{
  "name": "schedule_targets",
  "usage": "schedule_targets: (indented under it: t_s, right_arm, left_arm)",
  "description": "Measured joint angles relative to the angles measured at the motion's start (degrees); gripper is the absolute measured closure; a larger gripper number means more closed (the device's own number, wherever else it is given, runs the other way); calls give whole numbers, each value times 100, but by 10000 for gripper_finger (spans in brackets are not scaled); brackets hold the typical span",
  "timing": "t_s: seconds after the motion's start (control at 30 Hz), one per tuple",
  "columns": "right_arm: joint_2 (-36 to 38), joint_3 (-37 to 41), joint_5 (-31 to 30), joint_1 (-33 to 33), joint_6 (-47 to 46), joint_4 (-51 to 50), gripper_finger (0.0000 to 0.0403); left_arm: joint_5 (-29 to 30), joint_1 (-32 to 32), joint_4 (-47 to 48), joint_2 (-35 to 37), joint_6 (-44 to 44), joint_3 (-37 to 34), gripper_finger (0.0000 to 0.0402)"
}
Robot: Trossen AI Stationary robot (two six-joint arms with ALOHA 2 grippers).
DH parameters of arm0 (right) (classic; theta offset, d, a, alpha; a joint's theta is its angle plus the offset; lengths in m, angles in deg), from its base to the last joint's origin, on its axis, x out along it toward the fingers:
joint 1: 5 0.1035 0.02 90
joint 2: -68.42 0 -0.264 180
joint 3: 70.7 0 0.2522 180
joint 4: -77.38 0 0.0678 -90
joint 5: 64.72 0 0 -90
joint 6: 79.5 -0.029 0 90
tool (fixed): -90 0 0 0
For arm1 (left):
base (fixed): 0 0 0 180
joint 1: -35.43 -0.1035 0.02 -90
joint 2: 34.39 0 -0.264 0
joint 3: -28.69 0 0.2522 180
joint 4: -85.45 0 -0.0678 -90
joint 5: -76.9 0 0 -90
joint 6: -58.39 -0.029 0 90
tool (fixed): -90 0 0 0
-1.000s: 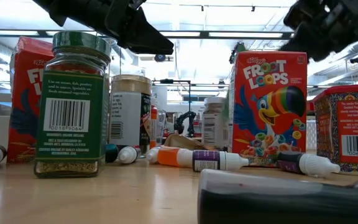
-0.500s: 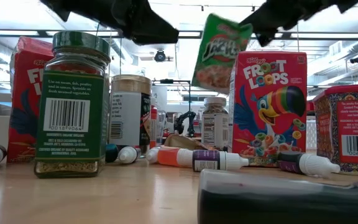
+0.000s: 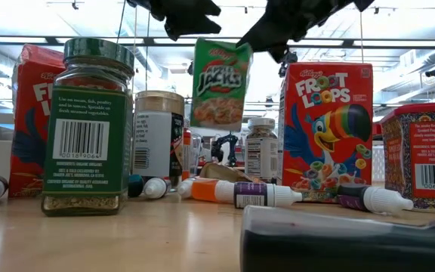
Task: Pick & Place Kitchen Items
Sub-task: Put the green cereal box into the gray bin
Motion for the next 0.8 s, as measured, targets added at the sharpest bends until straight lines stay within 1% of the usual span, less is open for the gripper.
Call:
schedule_targets:
  t_s: [0.1,0.23,0.3,0.4,0.53,0.8]
  right_arm:
    - [-188,-118,33,-53,-132,6,392]
    - [-229,-158,48,-72,-130,23,392]
    - [-229,-158,92,-73,-130,38,392]
    - [-230,-158,233,-73,-130,56,392]
    - [-235,-158,232,-77,-127,16,392]
    - [-236,-158,267,-134,107,31,390]
  left_arm:
    - [-136,2,225,-47,224,-3,159]
    - [-52,-2,597,-114,288,-7,159]
    - [27,-4,636,-144,291,-2,162]
    - [194,-4,743,-215,310,-3,177]
    - [186,-2,755,-272,311,8,218]
    - [29,-2,767,-261,464,4,328]
